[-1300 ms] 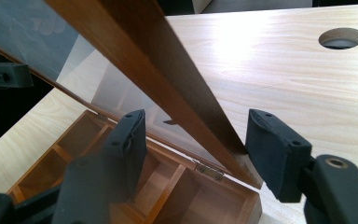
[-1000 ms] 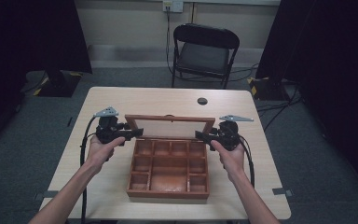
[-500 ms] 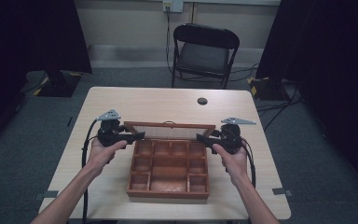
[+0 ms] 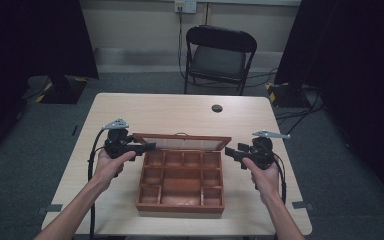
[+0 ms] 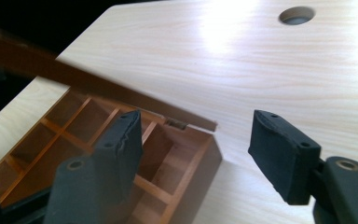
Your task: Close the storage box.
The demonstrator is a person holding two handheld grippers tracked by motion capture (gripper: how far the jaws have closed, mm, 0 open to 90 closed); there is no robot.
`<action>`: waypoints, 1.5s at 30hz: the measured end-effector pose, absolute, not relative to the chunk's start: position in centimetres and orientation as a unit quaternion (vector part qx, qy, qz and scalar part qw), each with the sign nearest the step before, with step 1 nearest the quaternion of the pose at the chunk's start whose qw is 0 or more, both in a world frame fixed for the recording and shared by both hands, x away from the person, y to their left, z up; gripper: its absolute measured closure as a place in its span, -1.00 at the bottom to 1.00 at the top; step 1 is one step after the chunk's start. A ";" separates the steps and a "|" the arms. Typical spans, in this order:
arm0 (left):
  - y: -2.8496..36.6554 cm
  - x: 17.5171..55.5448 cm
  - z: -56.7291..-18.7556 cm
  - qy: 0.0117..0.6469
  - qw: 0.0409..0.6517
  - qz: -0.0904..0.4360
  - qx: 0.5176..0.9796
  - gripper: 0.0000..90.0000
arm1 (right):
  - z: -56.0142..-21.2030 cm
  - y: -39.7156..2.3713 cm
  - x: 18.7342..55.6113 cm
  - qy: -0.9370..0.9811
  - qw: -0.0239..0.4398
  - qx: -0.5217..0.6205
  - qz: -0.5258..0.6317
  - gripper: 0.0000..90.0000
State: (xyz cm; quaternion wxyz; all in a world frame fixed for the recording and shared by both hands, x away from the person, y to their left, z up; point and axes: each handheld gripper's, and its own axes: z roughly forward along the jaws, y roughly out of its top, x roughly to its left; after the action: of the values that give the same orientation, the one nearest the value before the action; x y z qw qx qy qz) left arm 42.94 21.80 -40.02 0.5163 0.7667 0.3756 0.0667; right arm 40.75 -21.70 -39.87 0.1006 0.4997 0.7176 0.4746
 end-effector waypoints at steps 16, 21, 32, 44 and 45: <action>21.4 41.8 -40.5 0.371 0.489 0.068 0.787 -0.58 | -36.8 -21.6 40.9 0.727 0.110 0.464 0.494 -0.09; 21.5 41.3 -40.6 0.371 0.491 0.075 0.784 -0.63 | -35.1 -21.3 40.5 0.728 0.108 0.441 0.514 -0.05; 22.1 40.9 -41.0 0.370 0.491 0.079 0.785 -0.65 | -32.7 -16.5 40.0 0.764 0.063 0.366 0.528 0.35; 21.9 40.3 -41.5 0.370 0.485 0.085 0.788 -0.64 | -31.7 -11.7 38.9 0.813 -0.001 0.294 0.503 0.49; 21.8 40.3 -41.5 0.369 0.484 0.085 0.789 -0.64 | -31.7 -11.5 38.9 0.814 -0.003 0.291 0.503 0.49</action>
State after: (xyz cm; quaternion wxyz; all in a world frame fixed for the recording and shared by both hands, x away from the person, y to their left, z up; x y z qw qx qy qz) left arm 40.31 21.81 -41.48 0.4838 0.7892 0.3686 0.0851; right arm 38.85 -11.54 -31.67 -0.0030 0.2908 0.8136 0.5034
